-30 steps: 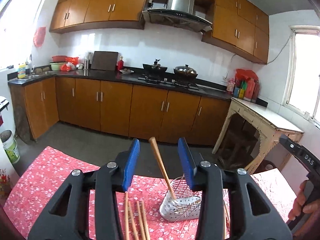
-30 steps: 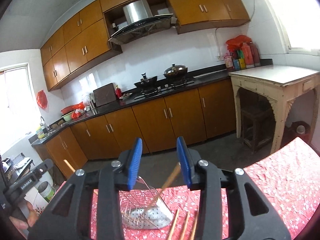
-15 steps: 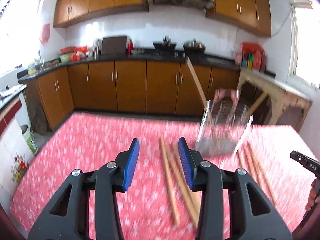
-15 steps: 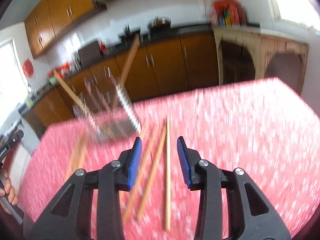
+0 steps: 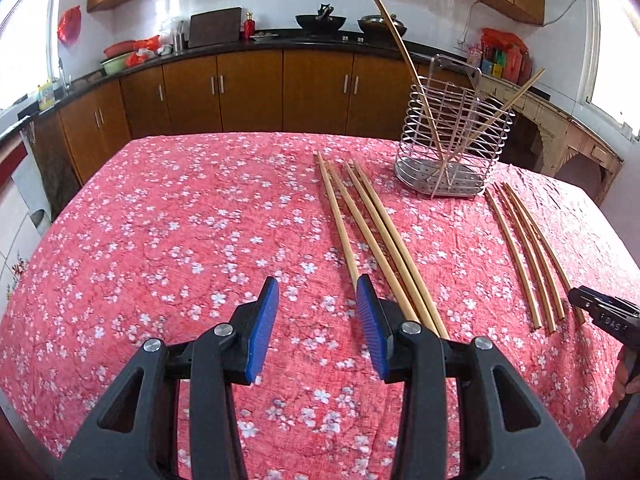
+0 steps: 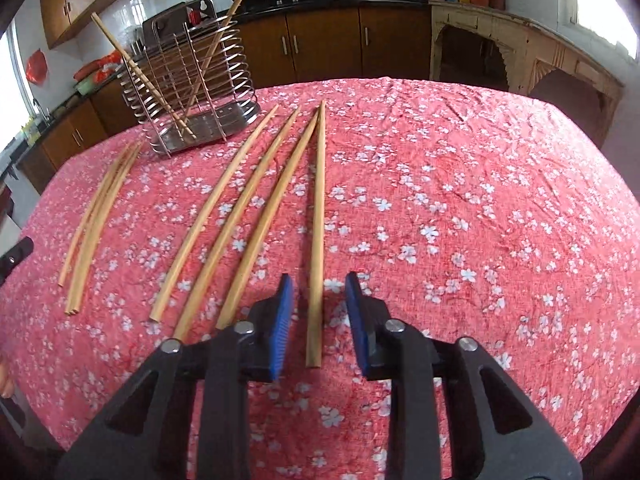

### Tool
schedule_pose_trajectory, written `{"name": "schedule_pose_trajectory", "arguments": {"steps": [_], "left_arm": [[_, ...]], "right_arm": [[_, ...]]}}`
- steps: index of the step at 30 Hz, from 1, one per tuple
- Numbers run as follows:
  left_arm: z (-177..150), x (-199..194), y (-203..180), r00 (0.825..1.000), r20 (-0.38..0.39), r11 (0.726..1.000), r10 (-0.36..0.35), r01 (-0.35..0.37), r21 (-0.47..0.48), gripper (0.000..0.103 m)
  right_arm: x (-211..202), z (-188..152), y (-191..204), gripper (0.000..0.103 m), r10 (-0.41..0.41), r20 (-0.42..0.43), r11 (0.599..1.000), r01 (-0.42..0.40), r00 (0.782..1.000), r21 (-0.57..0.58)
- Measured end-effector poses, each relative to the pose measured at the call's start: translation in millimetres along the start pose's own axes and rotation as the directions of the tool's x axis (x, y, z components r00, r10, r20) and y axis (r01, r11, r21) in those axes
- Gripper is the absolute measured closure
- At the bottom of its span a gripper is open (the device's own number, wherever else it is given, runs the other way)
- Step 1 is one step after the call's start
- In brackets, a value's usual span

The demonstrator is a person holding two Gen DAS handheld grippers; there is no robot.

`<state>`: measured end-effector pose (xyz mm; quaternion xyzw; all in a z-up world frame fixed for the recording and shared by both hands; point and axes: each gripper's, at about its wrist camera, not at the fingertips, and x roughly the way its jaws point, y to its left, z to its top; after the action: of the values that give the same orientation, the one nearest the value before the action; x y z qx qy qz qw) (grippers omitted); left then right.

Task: Organize utensils
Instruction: 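Close the left gripper on a loose chopstick while the right gripper grasps another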

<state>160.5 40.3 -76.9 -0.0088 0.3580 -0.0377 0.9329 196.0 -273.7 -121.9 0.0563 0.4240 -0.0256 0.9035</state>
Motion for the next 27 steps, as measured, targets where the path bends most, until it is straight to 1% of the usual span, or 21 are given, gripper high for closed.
{"name": "schedule_pose_trajectory", "arguments": {"steps": [2, 3, 5, 8, 11, 15, 19, 20, 21, 23, 24, 25, 26, 27], "left_arm": [[2, 4, -4, 1.0, -0.018, 1.0, -0.007, 0.008, 0.004, 0.062], [2, 7, -6, 0.999, -0.03, 1.0, -0.015, 0.015, 0.004, 0.062], [2, 12, -9, 0.998, -0.049, 1.0, -0.025, 0.025, -0.002, 0.062], [1, 21, -16, 0.997, -0.075, 1.0, -0.029, 0.029, -0.004, 0.062], [0, 28, -20, 0.995, -0.098, 1.0, -0.03, 0.029, -0.008, 0.062], [0, 38, -24, 0.993, -0.119, 1.0, -0.002, 0.002, -0.002, 0.062], [2, 50, -23, 0.989, -0.148, 1.0, 0.025, -0.027, -0.012, 0.062], [2, 51, -23, 0.988, -0.153, 0.999, 0.028, -0.031, -0.015, 0.064], [1, 52, -23, 0.988, -0.149, 0.999, 0.04, -0.043, -0.014, 0.068], [1, 53, -22, 0.988, -0.147, 0.998, 0.057, -0.06, -0.011, 0.081], [1, 53, -20, 0.987, -0.146, 0.998, 0.064, -0.067, -0.014, 0.085], [2, 53, -17, 0.987, -0.147, 0.997, 0.07, -0.074, -0.02, 0.093], [2, 53, -13, 0.986, -0.15, 0.997, 0.07, -0.075, -0.028, 0.095], [2, 52, -7, 0.986, -0.153, 0.996, 0.069, -0.076, -0.04, 0.095]], "right_arm": [[2, -5, -3, 0.093, -0.024, 0.008, 1.0, 0.024, 1.0, 0.002], [3, -4, -5, 0.095, -0.025, 0.009, 1.0, 0.025, 1.0, 0.011], [3, -3, -11, 0.095, -0.01, 0.006, 0.999, 0.01, 1.0, 0.039], [4, 0, -29, 0.095, -0.059, 0.009, 0.991, 0.058, 0.998, 0.123], [3, 3, -43, 0.095, -0.048, 0.008, 0.982, 0.046, 0.999, 0.185], [3, 1, -41, 0.095, -0.065, 0.021, 0.988, 0.061, 0.998, 0.145], [3, 2, -40, 0.095, -0.063, 0.022, 0.989, 0.059, 0.998, 0.139], [4, 3, -41, 0.095, -0.062, 0.022, 0.989, 0.059, 0.998, 0.137], [3, 2, -40, 0.095, -0.063, 0.022, 0.989, 0.06, 0.998, 0.135], [5, 1, -37, 0.095, -0.067, 0.025, 0.99, 0.064, 0.997, 0.128], [6, 1, -33, 0.095, -0.07, 0.027, 0.99, 0.066, 0.997, 0.123], [7, 0, -31, 0.095, -0.072, 0.028, 0.99, 0.068, 0.997, 0.12], [7, 0, -30, 0.095, -0.075, 0.03, 0.991, 0.071, 0.997, 0.114], [7, 0, -29, 0.095, -0.077, 0.031, 0.991, 0.074, 0.997, 0.109]]}}
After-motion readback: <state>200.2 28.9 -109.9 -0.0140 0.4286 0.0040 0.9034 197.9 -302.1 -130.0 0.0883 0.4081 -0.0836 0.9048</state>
